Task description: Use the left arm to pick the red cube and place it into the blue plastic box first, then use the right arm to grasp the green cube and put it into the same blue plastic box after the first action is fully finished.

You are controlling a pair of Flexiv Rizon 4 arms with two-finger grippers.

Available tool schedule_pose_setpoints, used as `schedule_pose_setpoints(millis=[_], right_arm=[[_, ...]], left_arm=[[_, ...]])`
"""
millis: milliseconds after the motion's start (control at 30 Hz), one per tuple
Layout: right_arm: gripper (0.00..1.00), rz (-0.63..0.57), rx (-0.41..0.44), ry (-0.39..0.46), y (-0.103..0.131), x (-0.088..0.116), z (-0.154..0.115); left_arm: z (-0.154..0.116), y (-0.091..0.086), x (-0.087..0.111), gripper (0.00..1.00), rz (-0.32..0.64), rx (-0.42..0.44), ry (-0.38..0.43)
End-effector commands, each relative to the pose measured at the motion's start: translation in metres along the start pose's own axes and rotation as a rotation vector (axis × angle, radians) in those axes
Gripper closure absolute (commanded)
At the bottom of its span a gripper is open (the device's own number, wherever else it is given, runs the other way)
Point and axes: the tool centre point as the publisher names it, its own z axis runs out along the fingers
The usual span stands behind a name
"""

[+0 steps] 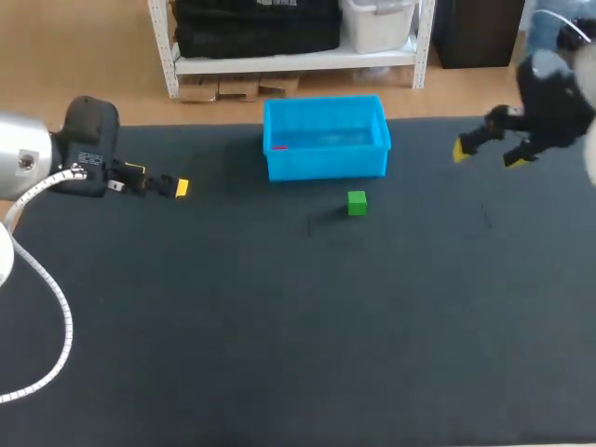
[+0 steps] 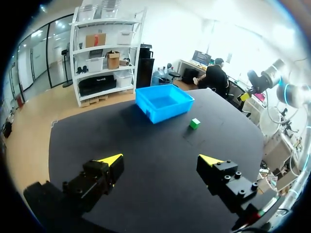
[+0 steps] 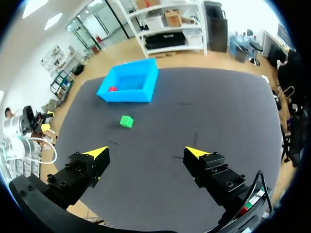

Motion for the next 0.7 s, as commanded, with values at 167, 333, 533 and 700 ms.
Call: schedule_pose_setpoints(millis=[167,333,533,700], right_arm=[[0.00,0.028,0.181,0.128,0.036,-0.020,0.042],[0.00,0.055,0.213,0.190,0.048,-0.024,0.065],[0.00,0.076,0.232,0.238,0.055,-0.026,0.087],[0.00,0.032,0.254,0.248,0.065,-0.027,0.092]], left_arm=[[0.000,0.001,0.002,0.00,0.001,0.006,-0.008],[0.000,0.001,0.002,0.00,0.001,0.006,-0.008],[0.000,0.001,0.002,0.00,0.001,0.006,-0.008],[0.000,0.001,0.002,0.00,0.001,0.006,-0.008]])
